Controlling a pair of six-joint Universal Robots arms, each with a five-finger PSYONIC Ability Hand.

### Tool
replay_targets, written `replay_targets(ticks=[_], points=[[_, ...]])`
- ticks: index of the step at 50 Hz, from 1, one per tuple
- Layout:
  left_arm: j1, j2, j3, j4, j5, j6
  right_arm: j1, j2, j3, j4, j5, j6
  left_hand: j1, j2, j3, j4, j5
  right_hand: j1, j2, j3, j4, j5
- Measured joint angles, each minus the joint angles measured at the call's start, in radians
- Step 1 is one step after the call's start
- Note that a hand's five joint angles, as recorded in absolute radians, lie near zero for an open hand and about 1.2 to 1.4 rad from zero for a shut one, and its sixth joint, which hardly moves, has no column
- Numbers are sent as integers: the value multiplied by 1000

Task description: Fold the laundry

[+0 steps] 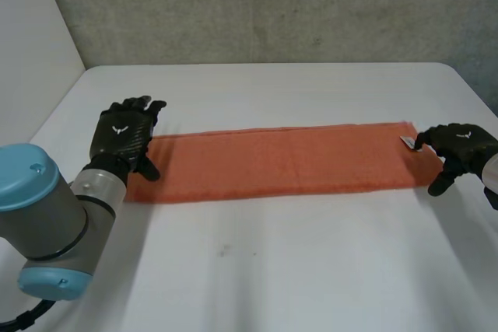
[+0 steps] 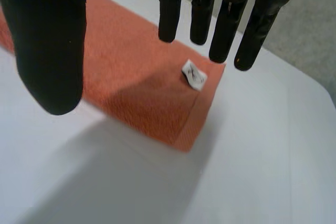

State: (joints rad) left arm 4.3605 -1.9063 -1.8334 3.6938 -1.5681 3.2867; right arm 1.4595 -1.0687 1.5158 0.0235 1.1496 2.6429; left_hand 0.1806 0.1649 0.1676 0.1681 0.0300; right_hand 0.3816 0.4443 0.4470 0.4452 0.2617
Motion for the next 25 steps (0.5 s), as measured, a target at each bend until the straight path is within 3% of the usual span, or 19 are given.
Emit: replay_targets(ticks=[11,25], points=[[13,-2,-1,-6,0,-7,-27,83,-16,-47,5,-90,0,0,0,0,0,152,181,180,180,168],[13,-2,-6,-4,-3,-6,-26,146,-67,-58,7,-92,0,0,0,0,0,273,320,318,320,301]])
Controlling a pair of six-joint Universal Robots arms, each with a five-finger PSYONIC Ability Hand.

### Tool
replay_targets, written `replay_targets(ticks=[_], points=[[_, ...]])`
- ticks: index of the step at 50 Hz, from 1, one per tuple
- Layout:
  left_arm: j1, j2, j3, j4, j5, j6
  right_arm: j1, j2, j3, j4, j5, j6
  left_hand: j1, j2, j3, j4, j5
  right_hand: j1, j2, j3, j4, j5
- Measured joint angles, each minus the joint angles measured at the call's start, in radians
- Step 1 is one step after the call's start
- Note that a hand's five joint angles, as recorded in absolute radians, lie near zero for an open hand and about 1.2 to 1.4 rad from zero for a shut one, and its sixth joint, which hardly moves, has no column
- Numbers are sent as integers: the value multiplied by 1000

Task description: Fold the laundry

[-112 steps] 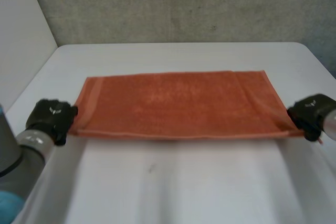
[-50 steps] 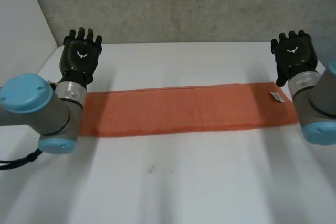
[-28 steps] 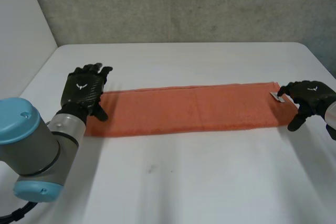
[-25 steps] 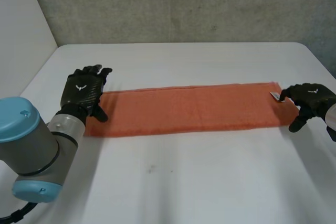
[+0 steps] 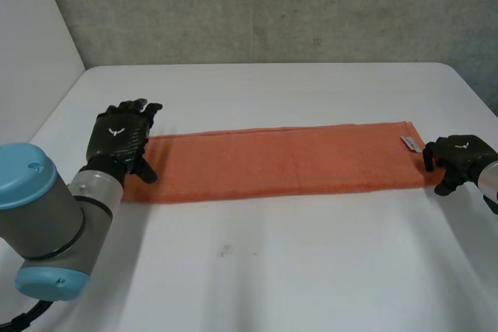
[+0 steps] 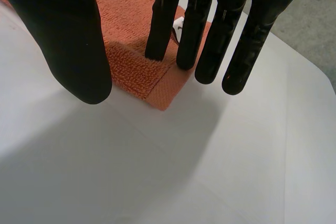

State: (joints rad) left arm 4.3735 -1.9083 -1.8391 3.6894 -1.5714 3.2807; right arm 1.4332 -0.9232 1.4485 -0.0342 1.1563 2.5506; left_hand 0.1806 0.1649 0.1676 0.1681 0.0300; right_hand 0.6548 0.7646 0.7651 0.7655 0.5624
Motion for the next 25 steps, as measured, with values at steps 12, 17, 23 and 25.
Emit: replay_targets(ticks=[12,17,23,25], points=[[0,0,-2,0,-2,0,8,30,-26,-34,4,1,0,0,0,0,0,0,1,2,1,2],[0,-1,-2,0,-1,0,10,43,-33,-64,9,2,0,0,0,0,0,0,1,2,1,2],[0,-1,-2,0,-2,-1,10,65,-51,-74,14,2,0,0,0,0,0,102,123,122,122,122],[0,-1,-2,0,-2,-1,10,70,-55,-75,15,1,0,0,0,0,0,102,123,122,122,122]])
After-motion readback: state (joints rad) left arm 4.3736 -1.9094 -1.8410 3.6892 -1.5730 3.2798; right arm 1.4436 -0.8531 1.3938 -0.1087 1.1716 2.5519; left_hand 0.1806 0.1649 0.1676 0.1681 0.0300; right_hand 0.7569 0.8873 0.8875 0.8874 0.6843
